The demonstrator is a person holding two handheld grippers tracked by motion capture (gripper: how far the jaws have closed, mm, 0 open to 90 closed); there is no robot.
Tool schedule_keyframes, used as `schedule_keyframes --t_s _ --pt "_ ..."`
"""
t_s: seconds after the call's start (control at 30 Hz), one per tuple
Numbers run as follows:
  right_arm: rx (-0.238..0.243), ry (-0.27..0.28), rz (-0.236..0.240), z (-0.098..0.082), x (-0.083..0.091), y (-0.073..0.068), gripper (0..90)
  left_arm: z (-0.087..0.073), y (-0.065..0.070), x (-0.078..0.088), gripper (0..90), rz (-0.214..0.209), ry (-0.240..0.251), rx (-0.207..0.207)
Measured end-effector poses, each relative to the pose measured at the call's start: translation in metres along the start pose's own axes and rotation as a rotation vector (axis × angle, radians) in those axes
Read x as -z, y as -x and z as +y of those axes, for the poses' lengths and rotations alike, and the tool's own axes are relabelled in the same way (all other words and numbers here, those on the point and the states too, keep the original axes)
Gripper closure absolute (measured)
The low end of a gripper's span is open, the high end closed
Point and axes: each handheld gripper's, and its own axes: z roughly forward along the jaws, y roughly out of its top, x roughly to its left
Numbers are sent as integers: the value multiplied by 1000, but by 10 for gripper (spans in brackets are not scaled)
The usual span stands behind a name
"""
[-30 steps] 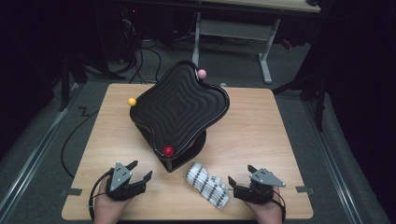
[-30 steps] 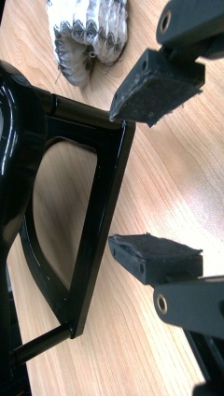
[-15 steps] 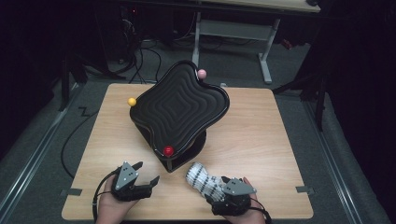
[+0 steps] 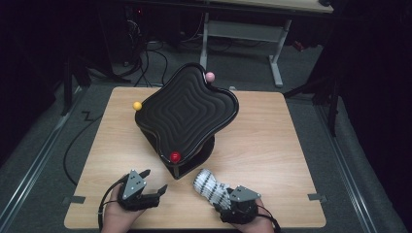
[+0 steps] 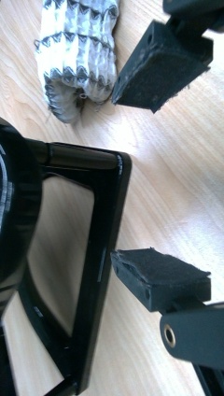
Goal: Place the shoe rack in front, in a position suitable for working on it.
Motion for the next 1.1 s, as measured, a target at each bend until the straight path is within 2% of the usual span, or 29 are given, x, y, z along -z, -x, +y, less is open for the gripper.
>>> schedule_keyframes --t_s 0.07,0.23,0.27,0.3,0.33,0.37,0.4,0.47,0.6,0.67,0.7,0.73,0.8,0.93,1.0,1.03,1.07,1.1 --pt "5 -7 -2 -1 -1 0 318 0 -1 0 235 -8 -24 16" --pt "6 -1 0 -2 0 1 390 0 0 0 245 -7 -25 21" --pt "6 10 16 -3 0 2 441 -1 0 -1 243 -10 -31 27" --pt "6 10 16 -3 0 2 441 -1 0 -1 243 -10 -31 27" --pt "6 15 20 -4 1 2 521 -1 0 -1 245 -9 -30 28" --pt "6 15 20 -4 1 2 521 -1 0 -2 245 -10 -32 28" --pt "10 15 27 -4 2 3 605 -2 0 -2 249 -8 -36 26" --pt "10 16 32 -4 2 2 661 -3 -1 -3 252 -6 -40 25" --pt "19 37 17 -2 7 1 725 -3 -1 -3 264 -3 -39 29" --pt "15 53 9 -1 9 2 727 -4 -2 -3 270 -5 -36 31" --pt "7 67 -3 -1 12 4 727 -4 -2 -2 270 -5 -37 31" --pt "-13 103 -35 0 21 11 727 -4 -2 -2 273 -6 -36 33" --pt "-47 134 -64 -2 29 21 727 -4 -1 -2 276 -8 -35 34" --pt "-111 177 -142 -8 49 44 726 -3 -2 -2 288 -16 -34 51" --pt "-123 184 -198 -12 59 53 726 -3 -3 0 291 -14 -30 56" --pt "-123 184 -198 -12 59 53 726 -3 -3 0 292 -14 -30 56" --pt "-142 190 -266 -19 73 66 726 -3 -3 0 294 -13 -29 57" --pt "-151 187 -301 -22 78 72 725 -3 -3 0 294 -13 -29 58"
